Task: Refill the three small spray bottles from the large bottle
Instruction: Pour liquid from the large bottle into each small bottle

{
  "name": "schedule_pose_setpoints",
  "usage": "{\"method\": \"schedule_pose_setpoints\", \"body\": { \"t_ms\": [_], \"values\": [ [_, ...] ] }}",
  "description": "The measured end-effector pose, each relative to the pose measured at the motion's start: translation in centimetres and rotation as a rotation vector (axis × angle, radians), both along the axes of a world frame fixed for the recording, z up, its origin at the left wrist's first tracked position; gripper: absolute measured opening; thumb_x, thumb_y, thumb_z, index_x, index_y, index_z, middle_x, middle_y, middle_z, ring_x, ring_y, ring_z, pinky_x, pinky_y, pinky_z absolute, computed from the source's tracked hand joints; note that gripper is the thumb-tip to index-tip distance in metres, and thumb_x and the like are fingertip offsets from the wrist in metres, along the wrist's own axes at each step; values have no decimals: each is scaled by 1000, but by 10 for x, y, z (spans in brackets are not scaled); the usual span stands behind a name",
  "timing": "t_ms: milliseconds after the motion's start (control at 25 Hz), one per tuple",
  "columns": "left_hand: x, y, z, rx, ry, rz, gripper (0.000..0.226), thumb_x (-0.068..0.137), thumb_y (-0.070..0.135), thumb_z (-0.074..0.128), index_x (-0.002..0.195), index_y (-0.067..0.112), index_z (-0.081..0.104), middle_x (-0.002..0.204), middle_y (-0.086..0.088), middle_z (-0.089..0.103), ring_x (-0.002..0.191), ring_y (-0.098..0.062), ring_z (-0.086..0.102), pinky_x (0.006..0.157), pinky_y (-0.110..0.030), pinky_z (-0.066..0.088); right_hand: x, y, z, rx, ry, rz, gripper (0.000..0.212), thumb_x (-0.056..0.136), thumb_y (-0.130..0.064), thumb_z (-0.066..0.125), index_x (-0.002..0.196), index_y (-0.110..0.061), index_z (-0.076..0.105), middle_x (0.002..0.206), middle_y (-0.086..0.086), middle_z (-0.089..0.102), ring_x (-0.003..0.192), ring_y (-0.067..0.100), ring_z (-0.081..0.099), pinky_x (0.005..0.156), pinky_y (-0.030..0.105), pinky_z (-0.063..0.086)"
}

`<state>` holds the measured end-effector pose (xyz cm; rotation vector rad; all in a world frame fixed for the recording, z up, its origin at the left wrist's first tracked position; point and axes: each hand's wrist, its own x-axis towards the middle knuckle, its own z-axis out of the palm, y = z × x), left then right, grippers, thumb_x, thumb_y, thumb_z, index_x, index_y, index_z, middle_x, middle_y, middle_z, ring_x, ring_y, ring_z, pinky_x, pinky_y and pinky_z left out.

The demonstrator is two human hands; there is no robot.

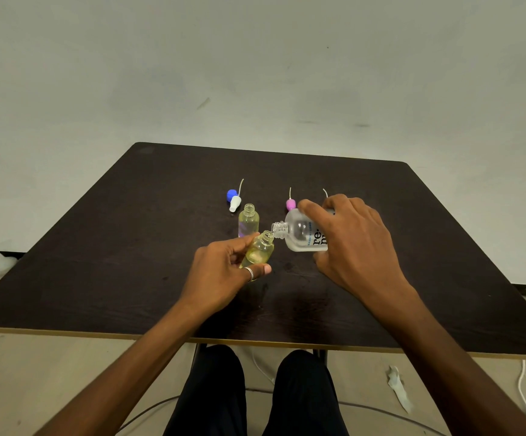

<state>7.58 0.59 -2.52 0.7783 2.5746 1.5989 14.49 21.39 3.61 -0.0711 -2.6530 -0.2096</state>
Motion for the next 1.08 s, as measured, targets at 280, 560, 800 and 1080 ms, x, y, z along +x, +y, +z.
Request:
{"method": "schedule_pose_setpoints", "body": {
  "t_ms": [280, 560, 800, 1080],
  "values": [
    [-1, 0, -2, -9, 6, 3, 58, 74, 31, 86, 126, 42, 63, 94, 17, 76, 92, -6, 71, 89, -27, 57, -1, 1, 0, 10, 0, -3, 78, 65, -26, 84, 135, -31, 49, 114, 8, 60, 102, 29, 58, 87, 42, 48],
    [-1, 1, -2, -1, -12, -1, 58, 74, 31, 86, 126, 41, 64, 94, 16, 76, 92, -4, 72, 91, -29, 57, 0, 0, 0, 5, 7, -7, 77, 65, -23, 82, 134, -31, 49, 112, 7, 60, 101, 28, 57, 86, 42, 48],
    [-2, 0, -4, -7, -6, 0, 58, 73, 32, 86, 125, 44, 63, 93, 9, 77, 93, -16, 72, 89, -35, 57, -1, 0, 0, 11, 0, -13, 78, 65, -22, 81, 135, -31, 49, 111, 6, 60, 100, 28, 57, 86, 41, 47],
    [-3, 1, -4, -1, -9, -9, 59, 74, 32, 86, 125, 47, 61, 98, 7, 77, 95, -18, 72, 90, -36, 58, 0, 0, 0, 13, -1, -12, 77, 66, -22, 81, 135, -31, 48, 113, 7, 59, 102, 28, 57, 87, 40, 47]
  ]
}}
